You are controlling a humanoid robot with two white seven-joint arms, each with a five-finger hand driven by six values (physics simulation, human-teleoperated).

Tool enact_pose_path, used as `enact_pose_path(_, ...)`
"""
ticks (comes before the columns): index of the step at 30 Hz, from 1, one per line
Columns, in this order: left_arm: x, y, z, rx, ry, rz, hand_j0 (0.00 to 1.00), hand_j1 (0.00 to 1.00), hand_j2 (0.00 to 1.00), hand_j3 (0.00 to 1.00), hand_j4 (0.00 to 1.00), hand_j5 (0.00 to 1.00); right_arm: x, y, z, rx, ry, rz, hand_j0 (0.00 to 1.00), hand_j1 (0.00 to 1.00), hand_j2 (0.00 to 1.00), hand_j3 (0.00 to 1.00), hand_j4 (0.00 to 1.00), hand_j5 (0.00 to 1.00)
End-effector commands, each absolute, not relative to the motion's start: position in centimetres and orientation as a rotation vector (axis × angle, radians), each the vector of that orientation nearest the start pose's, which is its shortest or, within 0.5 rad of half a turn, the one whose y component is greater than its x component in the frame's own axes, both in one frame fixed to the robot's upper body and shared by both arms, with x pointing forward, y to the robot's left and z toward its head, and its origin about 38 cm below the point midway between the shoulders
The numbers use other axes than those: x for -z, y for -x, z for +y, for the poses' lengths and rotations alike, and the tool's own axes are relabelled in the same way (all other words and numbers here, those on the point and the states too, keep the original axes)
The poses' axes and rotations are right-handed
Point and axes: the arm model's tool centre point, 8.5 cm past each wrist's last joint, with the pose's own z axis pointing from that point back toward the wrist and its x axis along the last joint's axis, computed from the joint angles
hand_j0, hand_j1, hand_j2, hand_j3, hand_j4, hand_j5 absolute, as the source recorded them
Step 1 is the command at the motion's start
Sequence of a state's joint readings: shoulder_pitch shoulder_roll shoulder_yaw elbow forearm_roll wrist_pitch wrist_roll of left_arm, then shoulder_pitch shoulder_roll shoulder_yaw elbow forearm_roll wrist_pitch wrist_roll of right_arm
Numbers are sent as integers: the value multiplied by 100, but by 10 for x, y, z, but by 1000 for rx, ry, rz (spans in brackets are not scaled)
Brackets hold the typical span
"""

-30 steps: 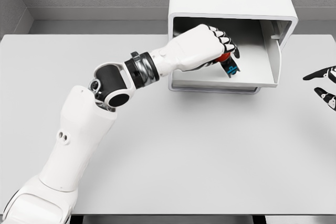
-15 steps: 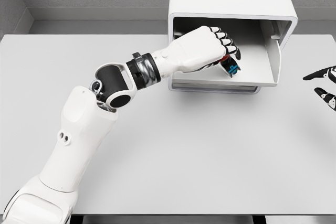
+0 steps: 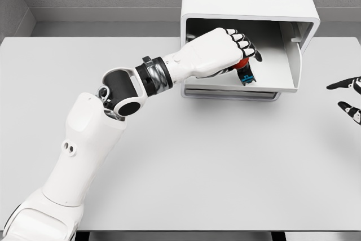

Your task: Slide open multi-storey tabletop storage cabinets and put open load switch and slide close multi-storey tabletop storage cabinets

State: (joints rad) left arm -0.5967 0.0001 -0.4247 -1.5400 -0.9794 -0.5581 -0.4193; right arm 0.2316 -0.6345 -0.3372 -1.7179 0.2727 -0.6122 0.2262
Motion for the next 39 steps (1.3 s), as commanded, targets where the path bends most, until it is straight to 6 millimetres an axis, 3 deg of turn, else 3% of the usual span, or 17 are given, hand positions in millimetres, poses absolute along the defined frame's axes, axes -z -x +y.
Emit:
enact_pose_path(1,-258,-424,26,-2257,616,2459,72,72,72,72,72,72,-201,-292,-427,-1186,671,-1798,64,64,64,64,64,64)
enact_pose_path(9,-258,-424,26,-2252,618,2465,85,85,85,85,85,85,-203,-291,-430,-1177,684,-1798,64,64,64,64,64,64)
enact_pose_path(23,-258,-420,22,-2248,600,2454,85,85,85,85,85,85,-203,-289,-433,-1173,691,-1792,64,64,64,64,64,64)
enact_pose_path(39,-275,-405,21,-2160,620,2461,87,87,87,87,87,87,-202,-288,-434,-1171,693,-1789,64,64,64,64,64,64)
